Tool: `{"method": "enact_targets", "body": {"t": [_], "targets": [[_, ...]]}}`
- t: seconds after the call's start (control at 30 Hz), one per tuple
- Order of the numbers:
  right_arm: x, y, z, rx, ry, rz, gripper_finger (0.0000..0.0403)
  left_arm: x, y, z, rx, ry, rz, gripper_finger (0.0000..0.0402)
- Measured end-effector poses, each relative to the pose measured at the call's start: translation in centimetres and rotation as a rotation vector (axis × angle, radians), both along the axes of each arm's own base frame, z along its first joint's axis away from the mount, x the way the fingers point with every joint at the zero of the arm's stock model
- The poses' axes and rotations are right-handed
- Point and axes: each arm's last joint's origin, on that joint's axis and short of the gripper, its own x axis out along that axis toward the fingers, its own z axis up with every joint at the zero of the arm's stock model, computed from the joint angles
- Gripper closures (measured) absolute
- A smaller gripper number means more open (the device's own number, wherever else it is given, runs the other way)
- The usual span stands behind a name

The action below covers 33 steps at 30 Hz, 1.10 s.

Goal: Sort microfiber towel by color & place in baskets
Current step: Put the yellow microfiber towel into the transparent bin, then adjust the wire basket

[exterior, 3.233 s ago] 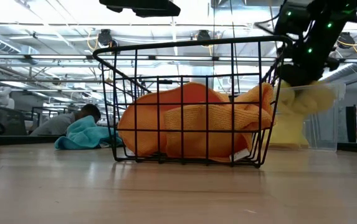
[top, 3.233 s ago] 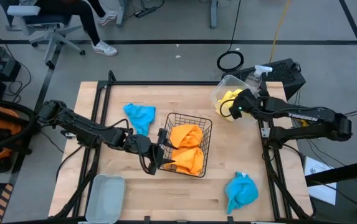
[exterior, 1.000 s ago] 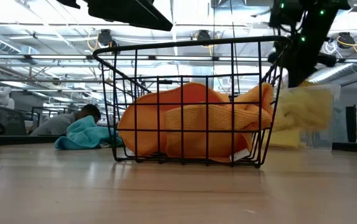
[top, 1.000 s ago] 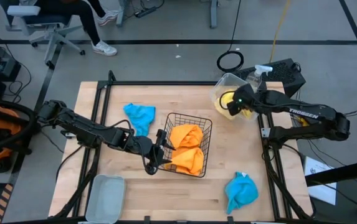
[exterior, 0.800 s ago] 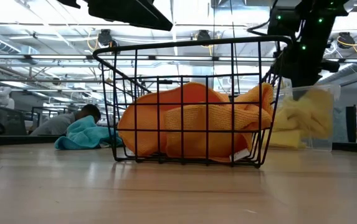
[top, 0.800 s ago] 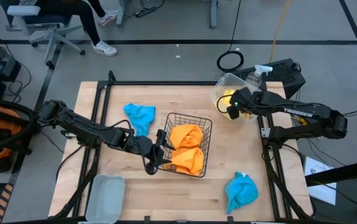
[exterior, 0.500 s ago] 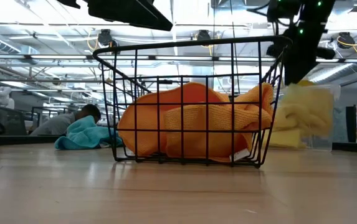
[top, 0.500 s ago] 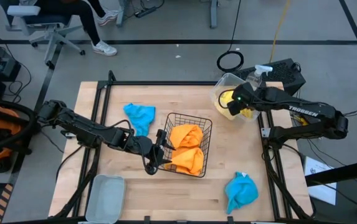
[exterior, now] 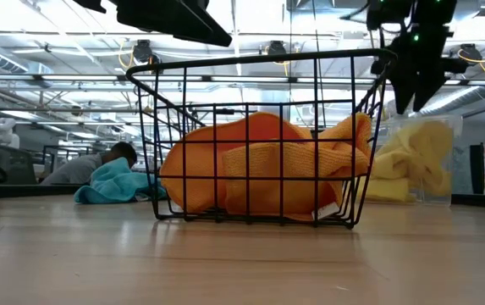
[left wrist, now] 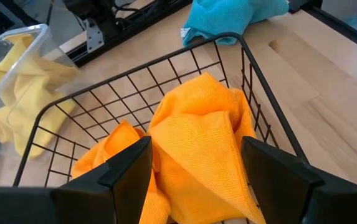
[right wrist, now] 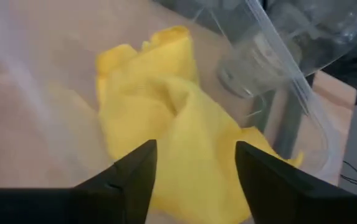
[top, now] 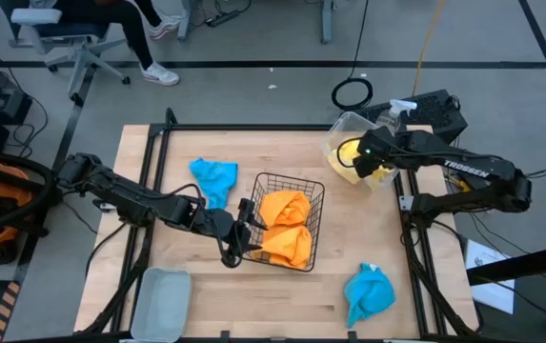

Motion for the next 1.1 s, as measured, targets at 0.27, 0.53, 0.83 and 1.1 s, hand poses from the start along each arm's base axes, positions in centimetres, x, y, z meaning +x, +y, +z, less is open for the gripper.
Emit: {"method": "enact_targets", "body": {"t": [0.27,0.53,0.83,1.1], "targets": [[0.6,-1.0,-4.0,0.089,0.129,0.009,0.0344,0.0,0.0,0.1,-0.003,-0.008,0.000,0.0151],[1.4,-1.7,-5.5,0.086,0.164,0.073,0.0381,0.0,0.0,0.1,-0.003,-0.008,0.000,0.0151],[0.6,-1.2,-4.5,0.085,0.092,0.059,0.0349,0.0,0.0,0.0,-0.002,-0.005,0.000,0.0151],[-0.4,-0.5,-2.5,0.081,0.017,0.047,0.0274,0.0,0.0,0.0,-0.003,-0.005,0.001,0.0151]]}}
